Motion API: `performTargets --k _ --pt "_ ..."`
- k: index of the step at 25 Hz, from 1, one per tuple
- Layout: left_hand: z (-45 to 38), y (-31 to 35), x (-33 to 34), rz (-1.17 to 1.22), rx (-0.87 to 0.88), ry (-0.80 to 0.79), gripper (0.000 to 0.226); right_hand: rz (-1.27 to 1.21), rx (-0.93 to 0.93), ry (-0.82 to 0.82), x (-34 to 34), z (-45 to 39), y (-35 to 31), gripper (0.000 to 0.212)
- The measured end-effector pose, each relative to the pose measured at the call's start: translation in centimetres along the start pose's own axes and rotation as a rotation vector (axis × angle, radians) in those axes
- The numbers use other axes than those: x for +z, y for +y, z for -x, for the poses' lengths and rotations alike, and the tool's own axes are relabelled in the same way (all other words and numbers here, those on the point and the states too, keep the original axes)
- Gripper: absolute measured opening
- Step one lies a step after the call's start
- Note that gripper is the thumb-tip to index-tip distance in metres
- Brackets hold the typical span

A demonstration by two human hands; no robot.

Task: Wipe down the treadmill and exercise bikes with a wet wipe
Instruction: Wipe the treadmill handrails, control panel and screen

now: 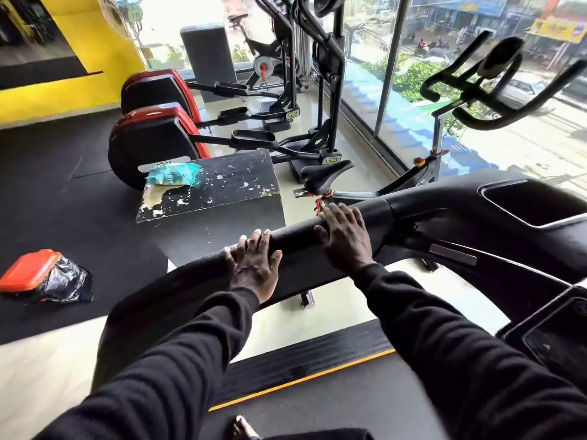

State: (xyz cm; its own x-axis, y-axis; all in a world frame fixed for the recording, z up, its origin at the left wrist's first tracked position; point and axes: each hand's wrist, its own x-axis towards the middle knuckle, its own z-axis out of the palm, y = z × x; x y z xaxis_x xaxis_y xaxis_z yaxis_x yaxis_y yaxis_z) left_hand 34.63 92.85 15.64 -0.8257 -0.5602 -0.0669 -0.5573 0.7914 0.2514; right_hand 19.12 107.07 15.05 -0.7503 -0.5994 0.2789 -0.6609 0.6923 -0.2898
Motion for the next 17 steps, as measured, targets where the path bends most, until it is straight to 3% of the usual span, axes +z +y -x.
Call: performTargets --k 2,5,6,7,10,11,13,15,17 --pt "-0.6 3.1 0.1 -0.013 0.099 -0.029 0.056 -0.039 0.012 0.017 0.5 0.2 -2.2 0.048" --pt "-1.0 5.0 0.4 0.006 0.125 -0.059 0.057 0.015 -0.389 -0.043 0.1 2.8 -0.2 0.052" --pt "-1.0 4.7 0.5 -0.011 0.120 -0.063 0.057 0.045 -0.426 -0.008 -0.5 2.6 1.9 0.052" --pt "-1.0 4.4 0.6 -0.036 0.116 -0.066 0.057 0.043 -0.345 0.022 -1.3 2.1 3.8 0.051" --pt "-1.1 5.4 0.5 -0.034 0.078 -0.090 0.057 0.011 0.146 0.075 -2.9 -0.2 6.6 0.054" --pt "-1.3 6.4 0.5 -0.022 0.076 -0.086 0.057 0.019 0.188 0.089 -2.6 -0.3 5.8 0.055" --pt "-1.9 8.1 0.4 0.002 0.107 -0.092 0.057 -0.003 0.022 0.068 -1.5 0.8 3.6 0.057" --pt "-2.3 9.1 0.6 0.016 0.154 -0.096 0.057 0.053 -0.294 -0.048 -0.8 3.4 3.7 0.056" --pt "-2.9 10.1 0.9 0.001 0.218 -0.074 0.058 0.098 -0.364 -0.039 -1.7 3.2 6.7 0.055"
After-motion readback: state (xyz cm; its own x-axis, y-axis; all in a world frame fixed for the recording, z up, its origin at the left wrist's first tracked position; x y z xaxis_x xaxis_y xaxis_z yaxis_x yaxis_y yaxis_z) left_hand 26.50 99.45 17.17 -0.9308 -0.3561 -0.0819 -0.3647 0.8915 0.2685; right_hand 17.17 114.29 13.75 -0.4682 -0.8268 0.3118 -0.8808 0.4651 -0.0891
